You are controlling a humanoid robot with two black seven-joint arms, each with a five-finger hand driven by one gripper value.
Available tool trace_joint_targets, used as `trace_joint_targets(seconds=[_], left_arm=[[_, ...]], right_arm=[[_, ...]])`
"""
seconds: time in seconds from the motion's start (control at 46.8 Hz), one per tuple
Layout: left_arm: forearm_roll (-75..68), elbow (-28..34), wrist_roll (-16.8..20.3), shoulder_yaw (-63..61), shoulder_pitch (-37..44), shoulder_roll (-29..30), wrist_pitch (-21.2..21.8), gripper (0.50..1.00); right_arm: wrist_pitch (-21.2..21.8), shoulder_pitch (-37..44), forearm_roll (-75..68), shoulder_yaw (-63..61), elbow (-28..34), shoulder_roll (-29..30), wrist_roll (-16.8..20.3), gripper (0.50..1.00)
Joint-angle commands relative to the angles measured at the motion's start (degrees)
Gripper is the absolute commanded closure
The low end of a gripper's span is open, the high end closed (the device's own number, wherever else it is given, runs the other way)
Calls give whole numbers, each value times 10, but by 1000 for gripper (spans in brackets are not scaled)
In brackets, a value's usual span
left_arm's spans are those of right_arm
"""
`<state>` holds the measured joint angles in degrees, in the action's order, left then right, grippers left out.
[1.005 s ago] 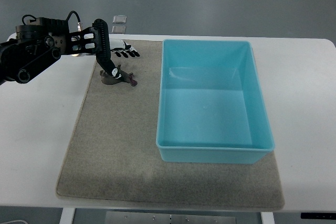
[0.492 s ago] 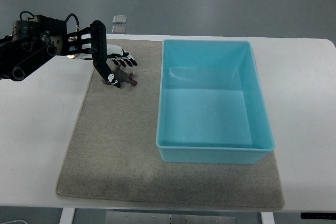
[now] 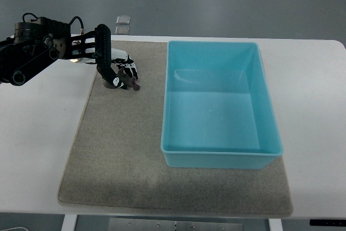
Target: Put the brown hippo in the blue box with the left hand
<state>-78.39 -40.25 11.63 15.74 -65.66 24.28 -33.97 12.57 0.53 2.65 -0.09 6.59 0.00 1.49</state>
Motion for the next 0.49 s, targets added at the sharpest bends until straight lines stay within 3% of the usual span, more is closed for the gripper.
trace_joint_targets(seconds=[0.0,0.043,0.47], left_arm=[[-3,-1,0,0,1,0,0,969],[-6,-1,0,0,1,0,0,1000],[-4,-1,-1,4,-7,1,1,1000]], right_arm=[[0,0,0,0,0,0,0,564],[0,0,0,0,0,0,0,564],[0,0,1,0,0,0,0,564]])
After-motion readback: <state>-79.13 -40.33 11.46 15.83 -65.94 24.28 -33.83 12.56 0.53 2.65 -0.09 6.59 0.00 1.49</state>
